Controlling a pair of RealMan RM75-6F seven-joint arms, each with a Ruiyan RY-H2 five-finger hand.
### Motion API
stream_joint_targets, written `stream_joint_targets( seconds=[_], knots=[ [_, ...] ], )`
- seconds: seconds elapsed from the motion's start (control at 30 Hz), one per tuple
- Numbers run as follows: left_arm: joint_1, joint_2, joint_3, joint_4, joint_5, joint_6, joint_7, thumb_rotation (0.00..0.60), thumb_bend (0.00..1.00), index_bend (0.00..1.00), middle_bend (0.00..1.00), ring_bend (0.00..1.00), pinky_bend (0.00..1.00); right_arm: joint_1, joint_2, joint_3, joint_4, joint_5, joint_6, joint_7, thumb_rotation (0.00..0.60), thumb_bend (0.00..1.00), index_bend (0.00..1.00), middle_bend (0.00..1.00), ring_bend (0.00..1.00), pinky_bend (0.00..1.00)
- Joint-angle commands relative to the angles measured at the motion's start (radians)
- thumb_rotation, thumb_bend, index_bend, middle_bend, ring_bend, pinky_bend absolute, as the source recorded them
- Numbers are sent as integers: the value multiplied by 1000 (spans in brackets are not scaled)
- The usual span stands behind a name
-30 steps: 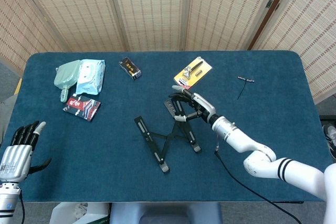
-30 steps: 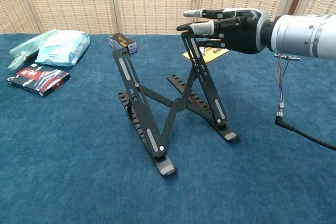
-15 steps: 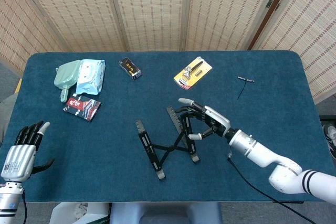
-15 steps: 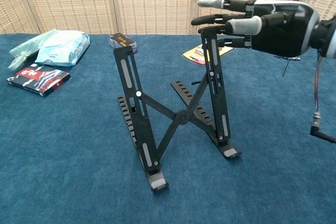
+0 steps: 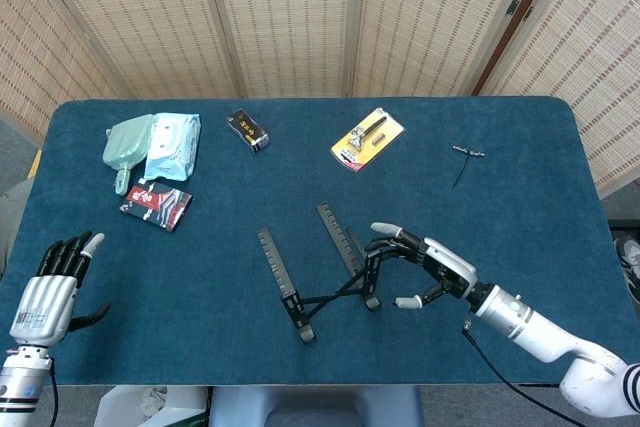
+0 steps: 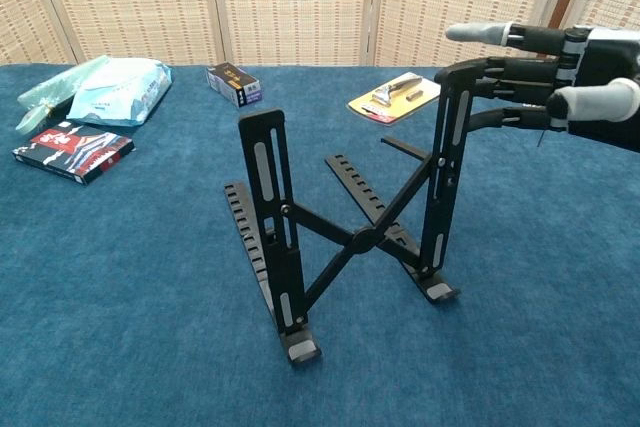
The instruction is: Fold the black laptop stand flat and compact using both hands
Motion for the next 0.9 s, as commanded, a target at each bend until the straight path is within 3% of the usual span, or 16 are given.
stream_joint_targets(
  seconds=[0.03,0.57,0.9],
  knots=[
    [0,0,1,-1,1,0,1,600,173,0,52,56,0,-11,7,-18,-9,-8,24,-12,600,24,116,257,137,219],
    [5,4,7,1,-5,2,-5,600,173,0,52,56,0,27,-9,-39,-13,-6,8,-38,600,23,116,257,137,219],
    [8,4,8,9,-6,3,-14,600,174,0,52,57,0,0,-4,-65,-47,-2,50,-101,600,23,116,257,137,219]
  ],
)
